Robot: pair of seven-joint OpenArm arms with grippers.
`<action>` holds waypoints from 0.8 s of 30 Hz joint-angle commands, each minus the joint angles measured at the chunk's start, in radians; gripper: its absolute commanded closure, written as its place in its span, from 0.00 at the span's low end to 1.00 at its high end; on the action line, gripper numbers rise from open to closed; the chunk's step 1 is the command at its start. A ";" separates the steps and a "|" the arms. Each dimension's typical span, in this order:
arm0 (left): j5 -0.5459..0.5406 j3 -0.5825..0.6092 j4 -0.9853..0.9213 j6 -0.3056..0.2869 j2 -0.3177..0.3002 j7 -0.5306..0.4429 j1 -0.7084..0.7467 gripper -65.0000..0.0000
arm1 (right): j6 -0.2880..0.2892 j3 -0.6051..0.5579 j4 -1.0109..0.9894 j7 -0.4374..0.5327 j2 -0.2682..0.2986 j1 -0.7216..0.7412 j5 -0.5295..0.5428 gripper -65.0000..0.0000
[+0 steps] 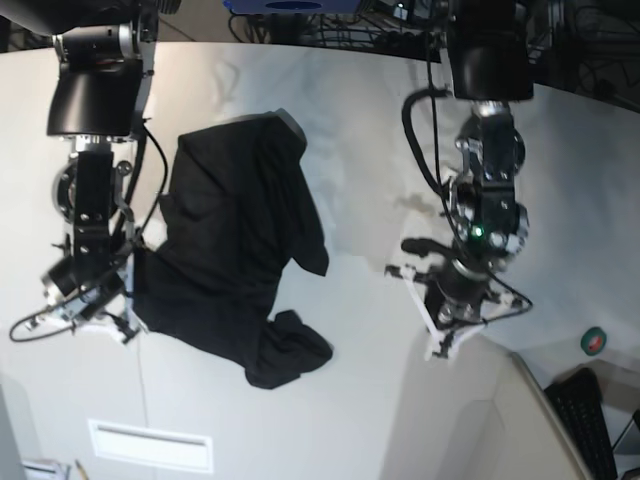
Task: Layout the t-shirt on the table in an organized manner, then fold the t-shirt properly
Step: 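Move the left gripper toward the shirt's hanging sleeve and retract the right arm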
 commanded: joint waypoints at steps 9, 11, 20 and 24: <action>-0.045 0.130 -0.212 -0.012 -0.113 0.021 -0.208 1.00 | 0.008 0.113 0.020 0.044 -0.007 -0.069 -0.004 1.00; -0.093 0.128 -0.267 -0.012 -0.127 0.039 -0.265 1.00 | 0.008 0.136 0.020 0.044 -0.004 -0.089 -0.005 1.00; -0.140 0.174 -0.507 -0.112 -0.144 0.039 -0.478 1.00 | 0.008 0.204 0.032 0.098 -0.003 -0.202 -0.005 1.00; -0.140 0.224 -0.631 -0.144 -0.144 0.030 -0.547 1.00 | 0.008 0.202 0.088 0.098 -0.004 -0.225 -0.005 1.00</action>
